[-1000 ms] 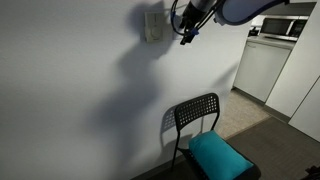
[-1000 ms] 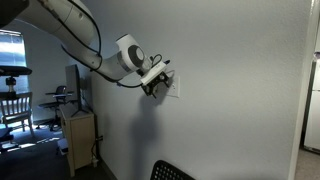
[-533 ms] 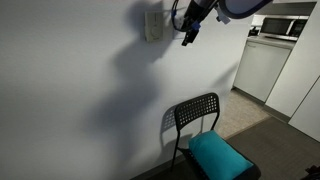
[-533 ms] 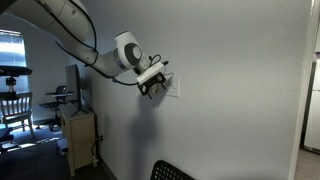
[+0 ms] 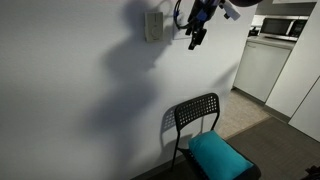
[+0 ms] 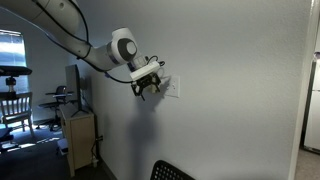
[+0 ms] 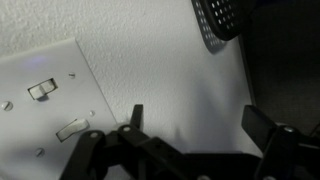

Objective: Turn off the left light switch

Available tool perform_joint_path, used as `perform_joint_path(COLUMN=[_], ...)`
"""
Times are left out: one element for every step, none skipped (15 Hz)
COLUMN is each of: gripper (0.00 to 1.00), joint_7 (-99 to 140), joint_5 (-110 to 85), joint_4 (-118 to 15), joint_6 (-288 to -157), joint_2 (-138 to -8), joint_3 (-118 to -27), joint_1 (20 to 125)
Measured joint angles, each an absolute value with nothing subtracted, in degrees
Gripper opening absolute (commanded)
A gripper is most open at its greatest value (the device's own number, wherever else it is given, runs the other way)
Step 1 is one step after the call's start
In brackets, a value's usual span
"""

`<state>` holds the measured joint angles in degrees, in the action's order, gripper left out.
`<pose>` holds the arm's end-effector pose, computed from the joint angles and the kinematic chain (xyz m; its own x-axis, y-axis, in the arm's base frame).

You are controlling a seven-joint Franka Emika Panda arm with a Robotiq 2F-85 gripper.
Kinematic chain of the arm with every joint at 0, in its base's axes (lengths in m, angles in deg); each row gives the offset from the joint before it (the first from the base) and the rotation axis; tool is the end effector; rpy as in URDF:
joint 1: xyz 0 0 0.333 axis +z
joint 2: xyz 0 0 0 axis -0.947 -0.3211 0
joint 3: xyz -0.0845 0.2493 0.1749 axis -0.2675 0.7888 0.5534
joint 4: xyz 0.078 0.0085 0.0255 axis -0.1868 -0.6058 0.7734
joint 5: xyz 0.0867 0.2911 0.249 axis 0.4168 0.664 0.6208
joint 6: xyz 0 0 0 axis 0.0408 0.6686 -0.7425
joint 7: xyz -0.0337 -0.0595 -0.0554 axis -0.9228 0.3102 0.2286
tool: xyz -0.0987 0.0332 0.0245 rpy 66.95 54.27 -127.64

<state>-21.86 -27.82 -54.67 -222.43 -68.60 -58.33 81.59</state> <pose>0.6287 0.2158 0.5323 0.3383 0.9256 0.1699 0.7953 -0.3777 0.4741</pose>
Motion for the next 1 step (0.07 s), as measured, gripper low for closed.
perform_joint_path(gripper=[1.00], joint_7=[-22.00], joint_5=[-27.75], joint_4=[-54.67], joint_6=[-222.19], joint_2=[-68.52], joint_3=[-58.33], joint_1=[81.59])
